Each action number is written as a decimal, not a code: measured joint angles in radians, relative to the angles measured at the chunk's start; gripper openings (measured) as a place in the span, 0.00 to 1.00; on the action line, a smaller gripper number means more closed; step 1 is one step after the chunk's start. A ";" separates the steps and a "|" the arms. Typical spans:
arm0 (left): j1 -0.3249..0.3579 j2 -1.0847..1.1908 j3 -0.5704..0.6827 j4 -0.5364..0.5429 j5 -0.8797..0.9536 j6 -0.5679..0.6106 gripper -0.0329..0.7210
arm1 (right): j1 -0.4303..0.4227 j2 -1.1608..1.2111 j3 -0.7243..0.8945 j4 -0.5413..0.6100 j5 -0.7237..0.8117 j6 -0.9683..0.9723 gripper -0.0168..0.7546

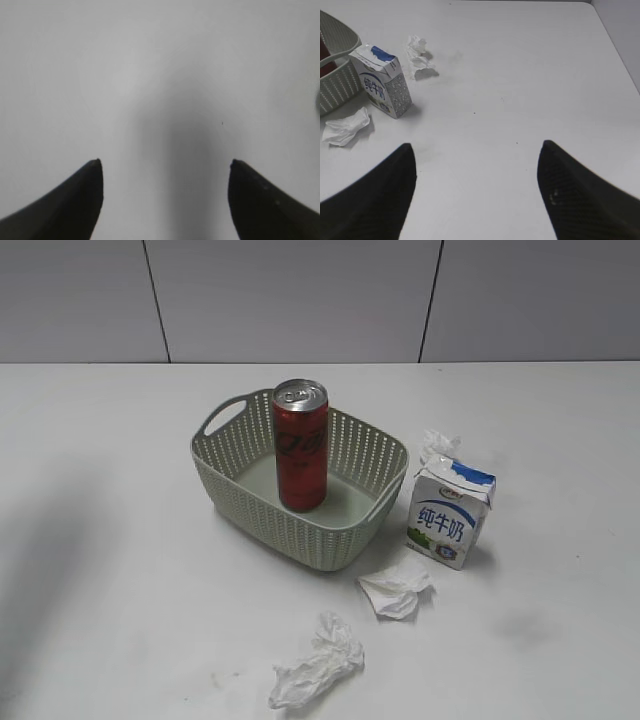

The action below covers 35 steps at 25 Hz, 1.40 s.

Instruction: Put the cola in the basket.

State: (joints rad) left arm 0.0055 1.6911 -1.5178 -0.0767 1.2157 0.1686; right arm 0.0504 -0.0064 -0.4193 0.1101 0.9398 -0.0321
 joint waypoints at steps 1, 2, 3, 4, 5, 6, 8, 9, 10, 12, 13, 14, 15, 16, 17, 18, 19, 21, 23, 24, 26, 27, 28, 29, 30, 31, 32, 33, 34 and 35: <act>0.000 -0.024 0.053 0.000 0.000 -0.001 0.83 | 0.000 0.000 0.000 0.000 0.000 0.000 0.76; 0.000 -0.053 0.108 0.000 0.001 -0.001 0.82 | 0.000 0.000 0.000 0.000 0.000 0.000 0.76; 0.000 -0.082 0.164 0.000 0.001 -0.001 0.82 | 0.000 0.000 0.000 0.000 0.000 0.000 0.76; 0.000 -0.113 0.210 0.000 0.001 -0.001 0.82 | 0.000 0.000 0.000 0.000 0.000 0.000 0.76; 0.000 -0.140 0.265 0.000 0.002 -0.001 0.82 | 0.000 0.000 0.000 0.000 0.000 0.000 0.76; 0.000 -0.174 0.320 -0.001 0.002 -0.001 0.82 | 0.000 0.000 0.000 0.000 0.000 0.000 0.76; 0.000 -0.245 0.415 -0.001 0.002 -0.001 0.82 | 0.000 0.000 0.000 0.000 0.000 0.000 0.76; 0.000 -0.288 0.464 -0.001 0.002 -0.001 0.82 | 0.000 0.000 0.000 0.000 0.000 0.000 0.76; 0.000 -0.333 0.510 -0.001 0.002 -0.002 0.82 | 0.000 0.000 0.000 0.000 0.000 0.000 0.76; 0.000 -0.420 0.590 -0.001 -0.008 -0.011 0.82 | 0.000 0.000 0.000 0.000 0.000 0.000 0.76; 0.000 -0.469 0.630 -0.001 -0.018 -0.021 0.82 | 0.000 0.000 0.000 0.000 0.000 0.000 0.76; 0.000 -0.518 0.667 -0.001 -0.031 -0.031 0.82 | 0.000 0.000 0.000 0.000 0.000 0.000 0.76; 0.000 -0.558 0.697 -0.001 -0.050 -0.038 0.82 | 0.000 0.000 0.000 0.000 0.000 0.000 0.76; 0.000 -0.607 0.731 -0.001 -0.067 -0.048 0.82 | 0.000 0.000 0.000 0.000 0.000 0.000 0.76; 0.000 -0.656 0.763 -0.001 -0.084 -0.053 0.82 | 0.000 0.000 0.000 0.000 0.000 0.000 0.76; 0.000 -0.704 0.790 -0.001 -0.102 -0.058 0.82 | 0.000 0.000 0.000 0.000 0.000 0.000 0.76; 0.000 -0.743 0.820 -0.001 -0.120 -0.060 0.82 | 0.000 0.000 0.000 0.000 0.000 0.000 0.76; 0.000 -0.828 0.880 -0.001 -0.152 -0.062 0.81 | 0.000 0.000 0.000 0.000 0.000 0.000 0.76; 0.000 -0.898 0.931 -0.001 -0.179 -0.062 0.81 | 0.000 0.000 0.000 0.000 0.000 0.000 0.76; 0.000 -0.934 0.957 -0.001 -0.189 -0.062 0.81 | 0.000 0.000 0.000 0.000 0.000 0.000 0.76; 0.000 -0.990 0.982 0.002 -0.182 -0.063 0.81 | 0.000 0.000 0.000 0.000 0.000 0.000 0.76; 0.000 -1.015 0.987 0.004 -0.181 -0.063 0.81 | 0.000 0.000 0.000 0.000 0.000 0.000 0.76; 0.000 -1.039 0.989 0.004 -0.181 -0.063 0.81 | 0.000 0.000 0.000 0.000 0.000 0.000 0.76; 0.000 -1.062 0.991 0.004 -0.180 -0.063 0.81 | 0.000 0.000 0.000 0.000 0.000 0.000 0.76; 0.000 -1.081 0.995 0.004 -0.179 -0.063 0.81 | 0.000 0.000 0.000 0.000 0.000 0.000 0.76; 0.000 -1.102 0.997 0.004 -0.176 -0.063 0.81 | 0.000 0.000 0.000 0.000 0.000 0.000 0.76; 0.000 -1.124 0.998 0.003 -0.175 -0.063 0.81 | 0.000 0.000 0.000 0.000 0.000 0.000 0.76; 0.000 -1.142 0.998 0.002 -0.175 -0.063 0.81 | 0.000 0.000 0.000 0.000 0.000 0.000 0.76; 0.000 -1.163 0.998 0.001 -0.174 -0.063 0.81 | 0.000 0.000 0.000 0.000 0.000 0.000 0.76; 0.000 -1.184 0.999 0.001 -0.174 -0.063 0.81 | 0.000 0.000 0.000 0.000 0.000 0.000 0.76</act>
State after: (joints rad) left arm 0.0055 0.5075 -0.5187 -0.0757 1.0420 0.1057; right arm 0.0504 -0.0064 -0.4193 0.1101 0.9398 -0.0321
